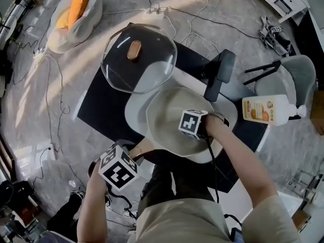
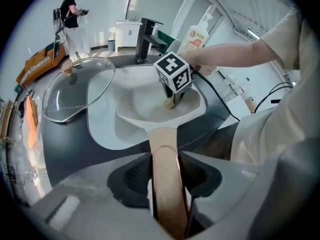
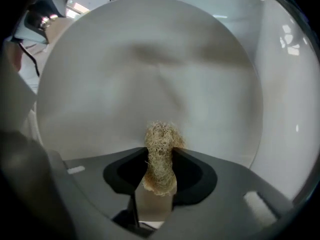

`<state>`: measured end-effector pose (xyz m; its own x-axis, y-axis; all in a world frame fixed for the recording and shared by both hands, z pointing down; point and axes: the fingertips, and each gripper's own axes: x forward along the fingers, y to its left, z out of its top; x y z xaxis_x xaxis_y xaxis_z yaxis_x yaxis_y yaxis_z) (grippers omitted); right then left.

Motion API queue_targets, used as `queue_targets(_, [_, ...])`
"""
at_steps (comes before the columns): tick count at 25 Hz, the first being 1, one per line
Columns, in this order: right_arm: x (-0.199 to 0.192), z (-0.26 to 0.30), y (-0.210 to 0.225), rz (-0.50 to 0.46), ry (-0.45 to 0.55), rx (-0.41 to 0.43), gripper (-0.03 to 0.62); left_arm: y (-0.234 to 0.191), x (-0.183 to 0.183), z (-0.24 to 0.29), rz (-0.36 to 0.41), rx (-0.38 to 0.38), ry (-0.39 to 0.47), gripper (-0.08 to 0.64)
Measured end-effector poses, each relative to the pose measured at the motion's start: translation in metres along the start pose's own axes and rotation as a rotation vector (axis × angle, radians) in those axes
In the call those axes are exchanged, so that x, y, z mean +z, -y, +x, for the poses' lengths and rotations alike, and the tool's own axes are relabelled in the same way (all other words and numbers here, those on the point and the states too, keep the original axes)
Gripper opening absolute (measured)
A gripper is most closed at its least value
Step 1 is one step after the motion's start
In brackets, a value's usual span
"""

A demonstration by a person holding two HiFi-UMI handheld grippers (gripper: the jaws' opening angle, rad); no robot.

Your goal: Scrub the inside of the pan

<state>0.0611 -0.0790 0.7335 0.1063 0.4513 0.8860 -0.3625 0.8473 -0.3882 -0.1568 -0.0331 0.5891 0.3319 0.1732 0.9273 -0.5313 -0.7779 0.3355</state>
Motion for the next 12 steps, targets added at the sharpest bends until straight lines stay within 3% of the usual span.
queue_targets(3, [-0.001, -0.012, -0.041, -0.026, 0.025, 0.166, 0.156, 0.0, 0.0, 0.0, 0.0, -0.003, -0.001, 0.169])
queue_targets(6, [0.021, -0.027, -0.084, -0.064, 0.136, 0.356, 0.156, 0.0, 0.001, 0.0, 0.0, -0.007, -0.001, 0.169])
queue_targets(8, [0.043, -0.033, -0.094, -0.069, 0.221, 0.398, 0.158, -0.001, 0.001, 0.0, 0.0, -0.008, 0.001, 0.167])
queue_targets(12, [0.087, -0.033, -0.085, -0.039, 0.357, 0.372, 0.16, -0.001, 0.0, 0.0, 0.002, -0.007, 0.003, 0.169])
